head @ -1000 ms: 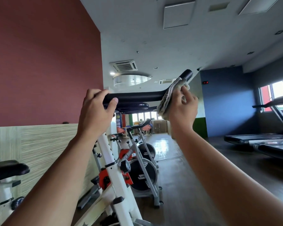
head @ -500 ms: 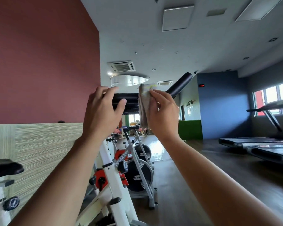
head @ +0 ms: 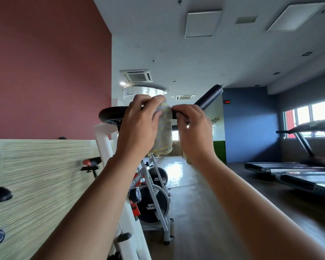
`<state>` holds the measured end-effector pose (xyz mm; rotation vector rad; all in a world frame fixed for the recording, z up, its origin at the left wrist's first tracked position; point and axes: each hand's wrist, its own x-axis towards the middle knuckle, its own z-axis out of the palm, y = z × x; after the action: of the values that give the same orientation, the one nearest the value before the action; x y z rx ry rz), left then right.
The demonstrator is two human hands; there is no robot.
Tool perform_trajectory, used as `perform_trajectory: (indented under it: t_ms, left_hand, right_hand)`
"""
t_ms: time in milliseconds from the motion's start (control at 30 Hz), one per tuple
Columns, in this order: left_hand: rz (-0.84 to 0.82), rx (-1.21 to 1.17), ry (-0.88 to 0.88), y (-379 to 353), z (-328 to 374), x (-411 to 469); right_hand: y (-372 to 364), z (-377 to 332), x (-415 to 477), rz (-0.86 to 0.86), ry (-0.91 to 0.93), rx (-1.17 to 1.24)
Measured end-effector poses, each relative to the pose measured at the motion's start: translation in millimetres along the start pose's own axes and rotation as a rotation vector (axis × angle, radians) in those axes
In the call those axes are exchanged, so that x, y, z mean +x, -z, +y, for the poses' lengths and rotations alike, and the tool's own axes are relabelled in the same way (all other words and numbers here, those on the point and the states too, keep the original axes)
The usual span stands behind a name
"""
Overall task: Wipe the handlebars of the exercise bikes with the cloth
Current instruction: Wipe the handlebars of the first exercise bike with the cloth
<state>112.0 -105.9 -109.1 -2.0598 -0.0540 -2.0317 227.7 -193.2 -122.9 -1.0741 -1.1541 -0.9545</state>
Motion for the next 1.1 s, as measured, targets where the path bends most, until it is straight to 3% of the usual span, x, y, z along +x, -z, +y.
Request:
perform_trajectory:
  t_ms: [133,267,467,867,1100]
  left_hand:
    - [0.012,0.013,-0.018,1,-3,0]
    - [0.021,0.120,0.014,6,-7,-3]
    - [0.011,0.277,0.092,15,-9,3]
    - [-0.101,0.481,0.000,3,-4,-9]
    - [-0.108,0.409,0.219,38,-37,-18]
  right_hand:
    - [-6,10,7,-0.118,0.144,-0.205]
    - [-8,18,4,-0.071,0.194,-0.206]
    - [-13,20,2,-0.049,0.192,-0.230]
    - [-14,17,2,-0.042,0.189,-0.231]
    - [-10,10,3,-0.088,0.156,-0.256]
